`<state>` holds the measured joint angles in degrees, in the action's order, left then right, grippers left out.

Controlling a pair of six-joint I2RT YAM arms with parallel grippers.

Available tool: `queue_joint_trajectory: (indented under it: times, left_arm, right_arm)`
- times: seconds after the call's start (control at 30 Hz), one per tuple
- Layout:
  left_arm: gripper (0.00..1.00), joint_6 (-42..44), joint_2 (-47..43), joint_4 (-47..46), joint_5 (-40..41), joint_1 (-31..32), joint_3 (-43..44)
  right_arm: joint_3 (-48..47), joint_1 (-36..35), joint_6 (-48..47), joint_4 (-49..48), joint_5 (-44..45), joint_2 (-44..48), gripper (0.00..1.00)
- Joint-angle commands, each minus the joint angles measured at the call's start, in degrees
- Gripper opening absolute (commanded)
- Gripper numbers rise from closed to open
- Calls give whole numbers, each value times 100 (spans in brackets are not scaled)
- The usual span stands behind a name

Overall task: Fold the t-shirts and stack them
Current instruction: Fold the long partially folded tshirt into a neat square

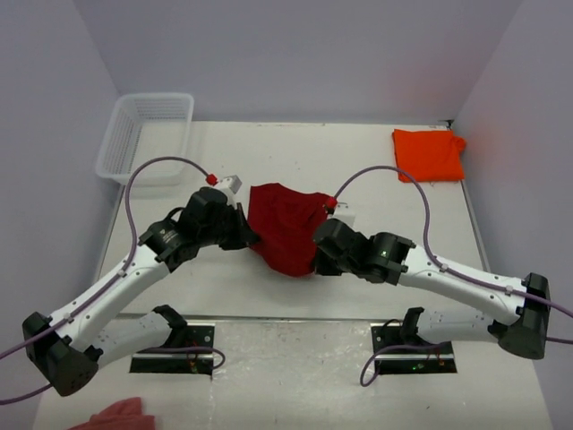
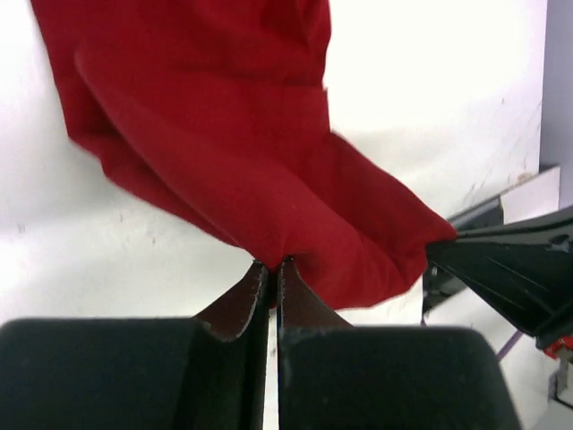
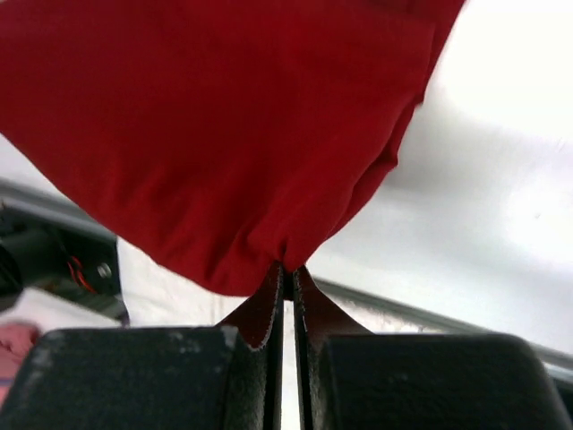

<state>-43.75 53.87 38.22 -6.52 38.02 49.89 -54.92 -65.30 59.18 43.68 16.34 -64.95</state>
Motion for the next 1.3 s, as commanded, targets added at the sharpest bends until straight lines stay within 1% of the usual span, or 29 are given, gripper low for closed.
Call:
queue_joint_trajectory:
  times: [0.0, 0.03, 0.07, 0.1, 0.13, 0.17, 0.2, 0.23, 0.37, 0.4, 0.53, 0.6, 0.63, 0.67, 0.73, 0.83, 0.87, 0.9, 0.97, 1.07, 1.1, 1.13, 1.2, 1.23, 1.27]
  left_arm:
    - [0, 401, 667, -375, 458, 4, 766]
    - [0, 489, 1034, -376, 581, 4, 1090]
    - [0, 568, 1212, -394, 626, -57, 1258]
    - [0, 682, 1579, -411, 678, -101, 1565]
    - [0, 762, 1792, -377, 853, -128, 1733]
    - [0, 823, 1959, -368, 828, -250, 1891]
    - [0, 885, 2135, -394, 733, -321, 2023]
    - [0, 929, 2433, -385, 819, -356, 2286]
    - [0, 999, 3023, -533, 1065, -637, 2841]
    - [0, 1017, 3277, -535, 1013, -716, 3016]
    - [0, 1087, 3788, -675, 864, -1146, 3246]
    - [0, 1166, 4103, -851, 706, -1349, 3377]
    - [0, 1184, 4253, -851, 688, -1402, 3483]
    - [0, 1210, 4551, -877, 574, -1429, 3684]
    - [0, 1342, 4877, -869, 617, -1481, 3940]
    - [0, 1509, 5633, -860, 442, -1578, 4555]
    - [0, 1570, 5783, -868, 537, -1578, 4678]
    - [0, 1606, 6150, -834, 529, -1631, 4992]
    - [0, 1589, 6503, -1113, 285, -1719, 5118]
    - [0, 1598, 6785, -1474, 134, -1921, 5162]
    - [0, 1623, 6830, -1545, 56, -2026, 5171]
    - [0, 1632, 6874, -1702, -6, -2079, 5171]
    - [0, 1728, 7023, -1800, -129, -2193, 5311]
    - [0, 1755, 7076, -1809, -165, -2228, 5399]
    - [0, 1764, 7215, -1818, -243, -2264, 5635]
  right_arm:
    - [-695, 552, -783, 422, 423, -315, 0]
    - [-792, 858, -1089, 413, 405, -386, 0]
    - [-975, 1052, -1249, 344, 327, -465, 0]
    - [-1047, 1202, -1529, 325, 257, -640, 0]
    - [-1100, 1351, -1706, 238, 178, -712, 0]
    - [-1248, 1684, -1821, 159, 46, -808, 0]
    - [-1319, 1809, -1926, 132, 1, -896, 0]
    - [-1372, 2054, -2162, 45, -173, -1019, 0]
    - [-1924, 2504, -2586, -123, -526, -1528, 0]
    - [-2013, 2574, -2717, -132, -570, -1625, 0]
    - [-2558, 3030, -3043, -123, -834, -2162, 0]
    - [-3014, 3268, -3175, -123, -1210, -2669, 0]
    - [-3016, 3321, -3210, -123, -1212, -2672, 0]
    - [-3225, 3383, -3246, -132, -1299, -2916, 0]
    - [-3446, 3506, -3298, -123, -1405, -3198, 0]
    - [-3946, 3664, -3369, -132, -1598, -3796, 0]
    - [-4078, 3708, -3386, -132, -1599, -4154, 0]
    - [-4210, 3795, -3465, -132, -1860, -4332, 0]
    - [-4649, 3866, -3553, -123, -1950, -4857, 0]
    - [-5290, 4059, -3641, -71, -2020, -5334, 0]
    - [-5467, 4182, -3668, -9, -2142, -5631, 0]
    - [-5825, 4244, -3676, 35, -2231, -5773, 0]
    - [-6266, 4393, -3720, 158, -2284, -6237, 0]
    - [-6729, 4438, -3747, 341, -2293, -6388, 0]
    - [-6943, 4490, -3729, 412, -2328, -6529, 0]
